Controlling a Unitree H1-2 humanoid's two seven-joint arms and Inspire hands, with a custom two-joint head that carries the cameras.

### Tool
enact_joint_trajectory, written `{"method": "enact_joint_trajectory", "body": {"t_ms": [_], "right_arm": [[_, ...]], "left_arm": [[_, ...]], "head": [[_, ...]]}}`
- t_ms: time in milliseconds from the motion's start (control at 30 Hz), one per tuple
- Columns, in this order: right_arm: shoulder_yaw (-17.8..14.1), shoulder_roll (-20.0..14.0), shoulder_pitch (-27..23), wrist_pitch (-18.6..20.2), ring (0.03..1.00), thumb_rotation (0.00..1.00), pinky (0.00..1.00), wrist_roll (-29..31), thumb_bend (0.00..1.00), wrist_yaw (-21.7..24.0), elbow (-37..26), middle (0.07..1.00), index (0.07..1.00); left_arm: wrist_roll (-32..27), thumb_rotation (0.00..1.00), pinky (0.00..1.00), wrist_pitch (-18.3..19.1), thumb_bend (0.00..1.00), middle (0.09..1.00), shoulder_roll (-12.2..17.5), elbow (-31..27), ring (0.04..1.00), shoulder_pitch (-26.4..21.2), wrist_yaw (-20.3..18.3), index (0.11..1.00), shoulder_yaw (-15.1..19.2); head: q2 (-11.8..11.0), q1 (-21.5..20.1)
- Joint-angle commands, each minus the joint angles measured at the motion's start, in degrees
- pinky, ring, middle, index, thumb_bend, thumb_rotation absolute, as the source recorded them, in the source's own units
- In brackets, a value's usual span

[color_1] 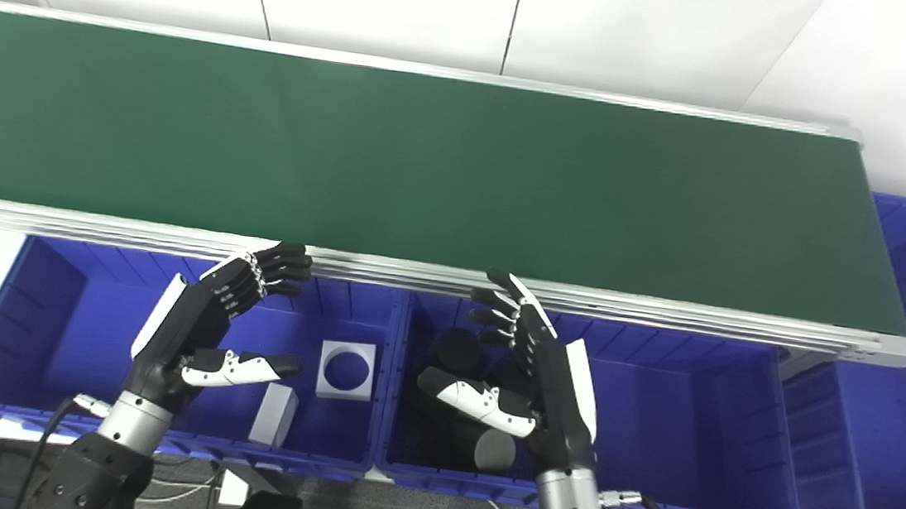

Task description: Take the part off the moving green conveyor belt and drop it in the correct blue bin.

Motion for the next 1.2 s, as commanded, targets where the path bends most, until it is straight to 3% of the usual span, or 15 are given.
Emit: {"method": "enact_joint_trajectory", "body": {"t_ms": [0,1167], "right_arm": [[-0.2,0.1,-0.6,-3.7,0.724,0.33,0.66,-0.2,0.86,0.1,-0.7,0.763,0.848],[-0.7,-0.1,-1.1,-3.4,0.689,0.34,0.62,-2.9,0.79,-0.1,-0.2,0.72,0.83]], "left_arm": [[0.3,0.24,0.7,-1.4,0.8,0.777,-0.5,-0.5,0.753,-0.6,0.1,0.779,0.1],[1.1,0.25,0.7,-1.6,0.8,0.774,-1.7,0.5,0.747,-1.3,-0.2,0.771,0.3]], "head": [[-0.1,0.0],[-0.2,0.1]]}}
